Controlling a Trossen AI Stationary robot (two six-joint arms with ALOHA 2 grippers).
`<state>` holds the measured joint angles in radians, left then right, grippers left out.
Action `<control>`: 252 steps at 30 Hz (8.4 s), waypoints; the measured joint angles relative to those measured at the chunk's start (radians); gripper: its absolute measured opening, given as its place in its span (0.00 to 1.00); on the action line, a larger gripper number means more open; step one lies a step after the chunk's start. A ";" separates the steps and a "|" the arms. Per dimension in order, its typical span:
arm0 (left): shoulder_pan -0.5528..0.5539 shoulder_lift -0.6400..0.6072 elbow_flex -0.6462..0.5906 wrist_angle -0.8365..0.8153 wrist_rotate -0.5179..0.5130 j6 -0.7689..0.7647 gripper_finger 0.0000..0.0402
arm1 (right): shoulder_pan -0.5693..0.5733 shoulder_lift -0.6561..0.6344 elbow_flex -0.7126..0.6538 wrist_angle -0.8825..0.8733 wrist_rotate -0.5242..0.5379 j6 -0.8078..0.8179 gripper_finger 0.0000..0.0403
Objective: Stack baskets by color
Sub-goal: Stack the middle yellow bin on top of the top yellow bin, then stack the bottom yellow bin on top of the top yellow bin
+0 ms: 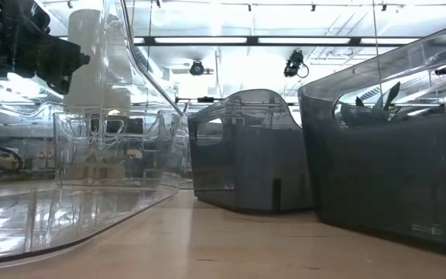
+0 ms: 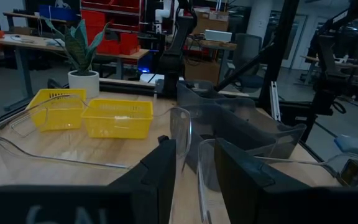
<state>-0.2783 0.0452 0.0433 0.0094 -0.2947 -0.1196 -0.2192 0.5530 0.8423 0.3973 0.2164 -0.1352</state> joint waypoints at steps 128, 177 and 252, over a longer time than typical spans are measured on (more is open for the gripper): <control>0.000 0.000 0.000 0.002 0.000 0.000 0.29 | 0.163 1.227 0.278 -1.353 -0.087 0.094 0.02; 0.000 0.000 0.000 0.002 0.000 0.000 0.29 | -0.341 1.168 0.577 -1.387 -0.199 0.586 0.02; 0.000 0.000 0.000 0.002 0.000 0.000 0.29 | -0.059 1.142 0.504 -1.539 -0.101 0.419 0.25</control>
<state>-0.2787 0.0452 0.0437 0.0116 -0.2947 -0.1194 -0.2786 1.6952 1.3460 -1.1421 0.1156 0.2842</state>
